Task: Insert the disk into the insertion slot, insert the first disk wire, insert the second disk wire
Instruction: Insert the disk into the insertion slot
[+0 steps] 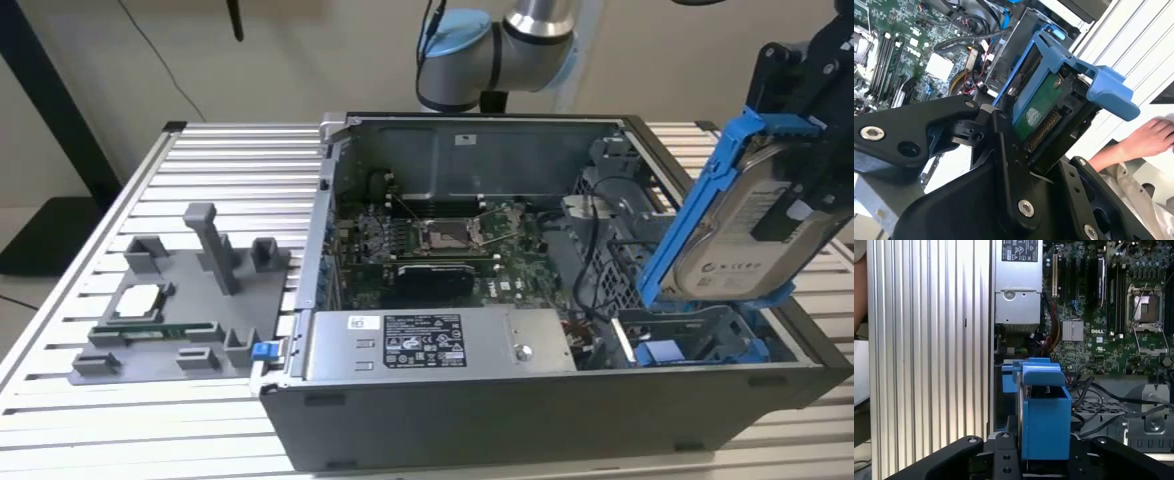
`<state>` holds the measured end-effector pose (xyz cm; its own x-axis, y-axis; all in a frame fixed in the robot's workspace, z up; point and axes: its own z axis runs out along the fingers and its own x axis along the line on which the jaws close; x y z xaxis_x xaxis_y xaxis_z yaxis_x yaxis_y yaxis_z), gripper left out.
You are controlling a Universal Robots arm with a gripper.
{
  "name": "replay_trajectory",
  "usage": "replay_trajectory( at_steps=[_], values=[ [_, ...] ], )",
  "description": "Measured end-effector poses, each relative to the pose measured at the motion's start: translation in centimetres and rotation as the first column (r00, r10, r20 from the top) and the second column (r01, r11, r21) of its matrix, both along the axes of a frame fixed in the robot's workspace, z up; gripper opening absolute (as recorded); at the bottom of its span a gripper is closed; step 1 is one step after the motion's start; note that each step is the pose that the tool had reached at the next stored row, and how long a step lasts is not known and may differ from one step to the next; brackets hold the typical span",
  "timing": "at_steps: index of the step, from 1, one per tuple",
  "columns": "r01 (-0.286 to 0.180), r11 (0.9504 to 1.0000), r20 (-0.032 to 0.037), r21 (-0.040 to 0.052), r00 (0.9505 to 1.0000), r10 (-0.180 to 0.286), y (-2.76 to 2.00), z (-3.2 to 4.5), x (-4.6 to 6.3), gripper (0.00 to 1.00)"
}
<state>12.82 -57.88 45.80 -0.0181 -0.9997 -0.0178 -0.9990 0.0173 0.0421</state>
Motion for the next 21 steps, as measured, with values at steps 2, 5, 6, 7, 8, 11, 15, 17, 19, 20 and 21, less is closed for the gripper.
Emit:
replay_trajectory(
  at_steps=[2, 5, 6, 7, 8, 11, 15, 17, 19, 20, 21],
  values=[
    [0.0, 0.9999, 0.0, 0.0132, 1.0, 0.0, -0.07, -0.19, 0.1, 0.0],
    [0.0, 0.9996, 0.0, 0.0274, 1.0, 0.0, -0.19, -0.54, 0.4, 0.0],
    [0.0, 0.9995, 0.0, 0.031, 1.0, 0.0, -0.22, -0.65, 0.5, 0.0],
    [0.0, 0.9994, 0.0, 0.0349, 1.0, 0.0, -0.24, -0.78, 0.6, 0.0],
    [0.0, 0.9993, 0.0, 0.0385, 1.0, 0.0, -0.25, -0.92, 0.7, 0.0],
    [0.0, 0.999, 0.0, 0.0436, 1.0, 0.0, -0.27, -1.41, 0.9, 0.0],
    [0.002, 0.9988, 0.0, 0.0482, 1.0, -0.002, -0.28, -2.09, 1.1, 0.0],
    [0.003, 0.9986, 0.0, 0.0521, 1.0, -0.003, -0.28, -2.4, 1.2, 0.0],
    [0.004, 0.9984, 0.0, 0.0565, 1.0, -0.004, -0.28, -2.72, 1.3, 0.0],
    [0.004, 0.9983, 0.0, 0.0581, 1.0, -0.004, -0.28, -2.89, 1.3, 0.0],
    [0.004, 0.9983, 0.0, 0.0586, 1.0, -0.004, -0.29, -3.07, 1.3, 0.0]
  ],
)
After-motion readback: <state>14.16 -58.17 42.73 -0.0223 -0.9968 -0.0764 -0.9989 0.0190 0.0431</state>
